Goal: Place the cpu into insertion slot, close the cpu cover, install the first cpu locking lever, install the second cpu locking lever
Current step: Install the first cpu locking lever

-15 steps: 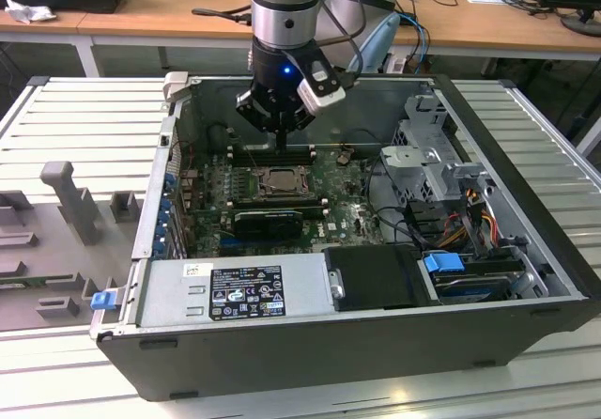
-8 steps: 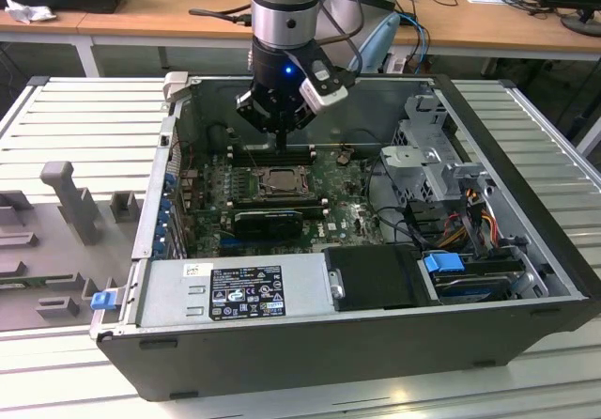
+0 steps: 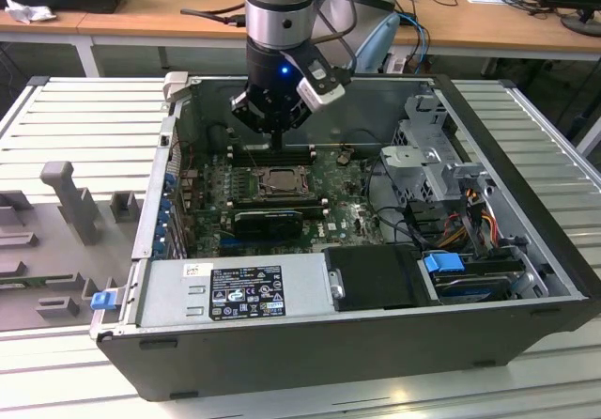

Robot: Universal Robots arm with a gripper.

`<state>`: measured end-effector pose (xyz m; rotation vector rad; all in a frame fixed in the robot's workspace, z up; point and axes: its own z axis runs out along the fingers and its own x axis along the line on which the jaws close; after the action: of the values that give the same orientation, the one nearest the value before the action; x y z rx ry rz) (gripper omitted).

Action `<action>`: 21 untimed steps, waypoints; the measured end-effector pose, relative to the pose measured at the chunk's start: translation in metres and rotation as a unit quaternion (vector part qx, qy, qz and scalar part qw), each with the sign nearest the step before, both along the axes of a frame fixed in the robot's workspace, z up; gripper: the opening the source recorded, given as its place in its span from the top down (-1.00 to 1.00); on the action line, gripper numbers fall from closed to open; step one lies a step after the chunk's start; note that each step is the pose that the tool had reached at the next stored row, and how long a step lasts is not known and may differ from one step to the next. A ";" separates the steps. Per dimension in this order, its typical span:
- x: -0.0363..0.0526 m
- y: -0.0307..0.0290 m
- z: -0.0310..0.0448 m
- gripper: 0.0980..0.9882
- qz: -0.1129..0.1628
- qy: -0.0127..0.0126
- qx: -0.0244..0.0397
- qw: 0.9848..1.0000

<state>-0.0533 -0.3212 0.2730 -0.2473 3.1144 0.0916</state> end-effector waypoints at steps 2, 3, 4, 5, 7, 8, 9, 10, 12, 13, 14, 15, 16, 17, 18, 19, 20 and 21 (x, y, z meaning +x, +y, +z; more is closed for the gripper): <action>-0.0040 -0.0001 -0.0002 0.98 0.001 0.000 0.002 1.000; -0.0055 -0.0001 -0.0003 0.98 0.001 0.000 0.002 1.000; -0.0073 0.0000 -0.0003 0.98 0.001 0.000 0.003 1.000; -0.0107 -0.0001 -0.0003 0.98 0.001 0.000 0.003 1.000; -0.0170 -0.0001 -0.0004 0.98 0.001 0.000 0.003 1.000; -0.0233 -0.0001 -0.0005 0.98 0.001 0.000 0.004 1.000; -0.0278 0.0000 -0.0005 0.98 0.001 0.000 0.005 1.000; -0.0371 0.0000 -0.0007 0.98 0.001 0.000 0.006 1.000; -0.0520 0.0010 -0.0022 0.98 0.000 0.000 0.006 1.000; -0.0540 0.0024 -0.0035 0.98 -0.002 0.000 0.006 1.000; -0.0559 0.0049 -0.0056 0.98 -0.002 0.000 0.006 1.000; -0.0572 0.0087 -0.0082 0.98 -0.002 0.000 0.006 1.000; -0.0576 0.0104 -0.0090 0.98 -0.003 0.000 0.006 1.000; -0.0577 0.0122 -0.0097 0.98 -0.003 0.000 0.007 1.000; -0.0580 0.0142 -0.0102 0.98 -0.003 0.000 0.006 1.000; -0.0583 0.0156 -0.0104 0.98 -0.004 0.000 0.006 1.000; -0.0586 0.0168 -0.0106 0.98 -0.006 0.000 0.006 1.000; -0.0588 0.0178 -0.0108 0.98 -0.007 0.000 0.006 1.000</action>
<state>-0.1122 -0.3034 0.2622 -0.2255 3.1132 0.1113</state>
